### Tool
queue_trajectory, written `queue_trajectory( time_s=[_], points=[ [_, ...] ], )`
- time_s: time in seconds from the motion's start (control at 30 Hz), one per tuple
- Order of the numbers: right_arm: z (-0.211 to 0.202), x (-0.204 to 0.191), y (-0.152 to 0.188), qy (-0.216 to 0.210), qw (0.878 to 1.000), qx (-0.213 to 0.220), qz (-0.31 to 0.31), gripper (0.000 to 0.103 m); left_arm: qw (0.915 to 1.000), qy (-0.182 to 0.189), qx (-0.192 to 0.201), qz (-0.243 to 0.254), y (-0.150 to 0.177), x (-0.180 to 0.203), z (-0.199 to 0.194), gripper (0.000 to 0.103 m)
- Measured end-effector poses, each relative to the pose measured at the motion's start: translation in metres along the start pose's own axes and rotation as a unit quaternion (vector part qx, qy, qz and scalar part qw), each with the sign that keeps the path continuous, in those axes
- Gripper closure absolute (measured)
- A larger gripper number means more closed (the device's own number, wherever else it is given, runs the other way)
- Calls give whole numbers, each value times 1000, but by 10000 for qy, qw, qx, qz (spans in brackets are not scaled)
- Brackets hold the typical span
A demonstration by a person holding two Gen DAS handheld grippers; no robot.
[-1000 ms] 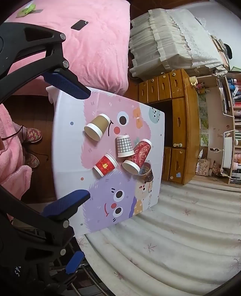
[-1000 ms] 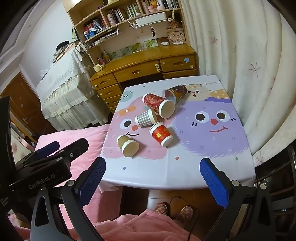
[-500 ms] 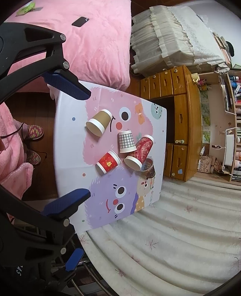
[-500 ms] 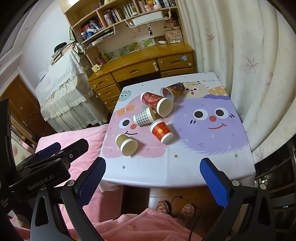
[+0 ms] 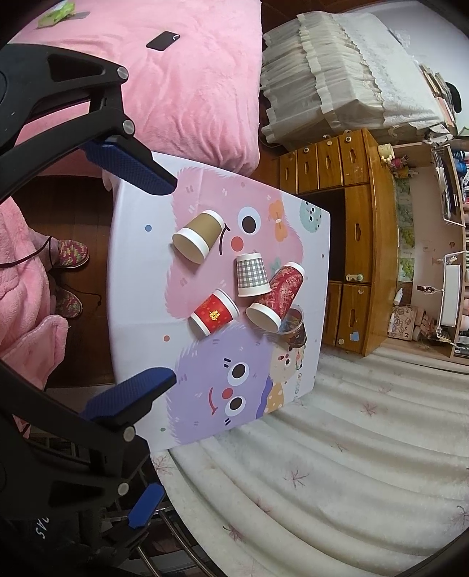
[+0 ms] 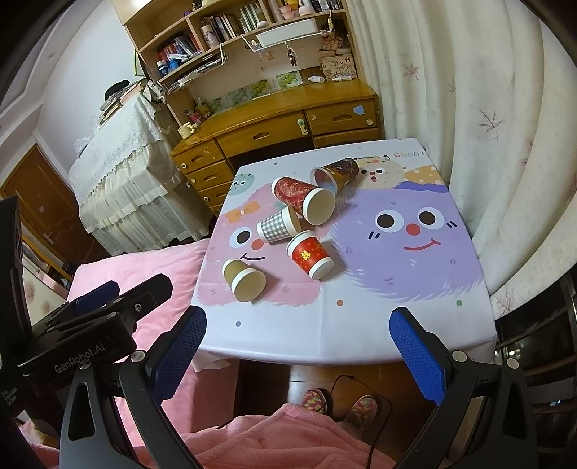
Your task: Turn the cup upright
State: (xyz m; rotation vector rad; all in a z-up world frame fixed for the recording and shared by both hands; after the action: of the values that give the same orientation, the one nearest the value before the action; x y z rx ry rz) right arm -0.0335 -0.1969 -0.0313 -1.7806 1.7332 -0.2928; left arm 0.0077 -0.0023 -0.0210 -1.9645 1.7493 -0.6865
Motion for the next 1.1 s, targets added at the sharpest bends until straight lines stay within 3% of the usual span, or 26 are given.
queue_trajectory(
  time_s=[0.37, 0.53, 0.7, 0.83, 1.0, 1.1],
  points=[
    [4, 9, -10, -125, 9998, -143, -108, 0, 9998, -64, -111, -139, -1, 6, 7, 7],
    [14, 20, -23, -295, 9992, -235, -115, 0, 9987, -462, -229, 47, -3, 22, 19, 7],
    [25, 30, -32, -422, 9986, -327, -53, 0, 9970, -433, -640, -25, -7, 26, 36, 2],
    [43, 43, -39, -454, 9982, -383, 128, 0, 9948, -191, -997, -119, -11, 21, 55, 1],
    [70, 48, -52, -254, 9980, -466, 348, 0, 9903, 16, -1363, -276, -24, 1, 88, 1],
    [98, 47, -60, -187, 9960, -745, 456, 0, 9876, -63, -1564, -108, -41, -13, 114, 1]
  ],
)
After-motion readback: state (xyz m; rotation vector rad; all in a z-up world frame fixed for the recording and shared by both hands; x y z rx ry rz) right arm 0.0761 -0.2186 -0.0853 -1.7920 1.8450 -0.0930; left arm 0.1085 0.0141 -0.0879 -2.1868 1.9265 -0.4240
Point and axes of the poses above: each gripper's, at about its wrist camera, not at the fingertips, and z roughly the way its jaws point, x to its right, y to its underside, the point moved 1 cm from there along z, roughly the way its jaws point, and after that the axes turned 1 degree about -y, right-handed, at the moved point
